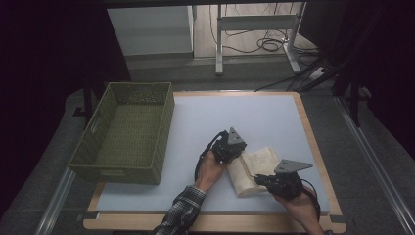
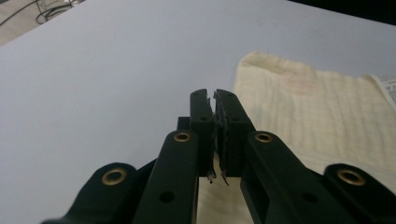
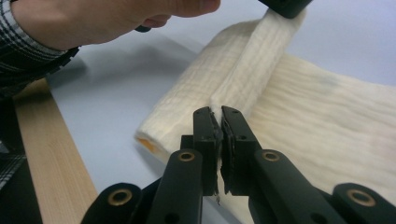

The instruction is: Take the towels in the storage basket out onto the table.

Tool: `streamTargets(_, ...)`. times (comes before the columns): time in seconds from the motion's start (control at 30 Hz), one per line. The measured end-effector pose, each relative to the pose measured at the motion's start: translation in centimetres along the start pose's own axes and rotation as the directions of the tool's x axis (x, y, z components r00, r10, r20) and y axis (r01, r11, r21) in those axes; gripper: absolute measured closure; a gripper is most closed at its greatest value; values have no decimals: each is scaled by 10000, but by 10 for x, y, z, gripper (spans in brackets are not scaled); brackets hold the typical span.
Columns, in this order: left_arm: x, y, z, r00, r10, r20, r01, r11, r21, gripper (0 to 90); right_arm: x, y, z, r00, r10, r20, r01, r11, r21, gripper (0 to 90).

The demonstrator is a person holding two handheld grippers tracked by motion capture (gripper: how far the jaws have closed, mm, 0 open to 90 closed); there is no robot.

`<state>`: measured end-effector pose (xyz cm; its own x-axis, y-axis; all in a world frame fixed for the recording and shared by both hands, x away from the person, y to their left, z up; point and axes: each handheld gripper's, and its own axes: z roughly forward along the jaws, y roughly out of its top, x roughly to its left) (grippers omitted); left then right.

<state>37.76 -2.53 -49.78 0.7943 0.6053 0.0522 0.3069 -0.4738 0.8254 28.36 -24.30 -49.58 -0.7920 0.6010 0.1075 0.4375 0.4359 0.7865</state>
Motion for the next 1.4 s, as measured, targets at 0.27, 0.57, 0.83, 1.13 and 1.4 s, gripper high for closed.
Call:
streamTargets(0.27,-9,22,19,9992,338,217,-339,9994,28,863,-15,-7,-20,9985,294,462,-289,9995,-114,853)
streamTargets(0.57,-21,36,41,9972,656,364,-666,9974,281,857,-28,-17,-34,9949,598,818,-589,9982,-137,852)
streamTargets(0.83,-24,33,61,9975,567,418,-592,9963,619,840,-39,-31,-28,9905,917,1028,-936,9955,135,846)
streamTargets(1.13,-24,39,58,9981,78,612,-78,10000,-4,615,-42,-35,-30,9866,889,1366,-920,9956,167,796)
streamTargets(1.4,-19,39,40,9992,264,307,-264,9997,3,518,-50,-36,-53,9754,893,2015,-907,9959,-22,724)
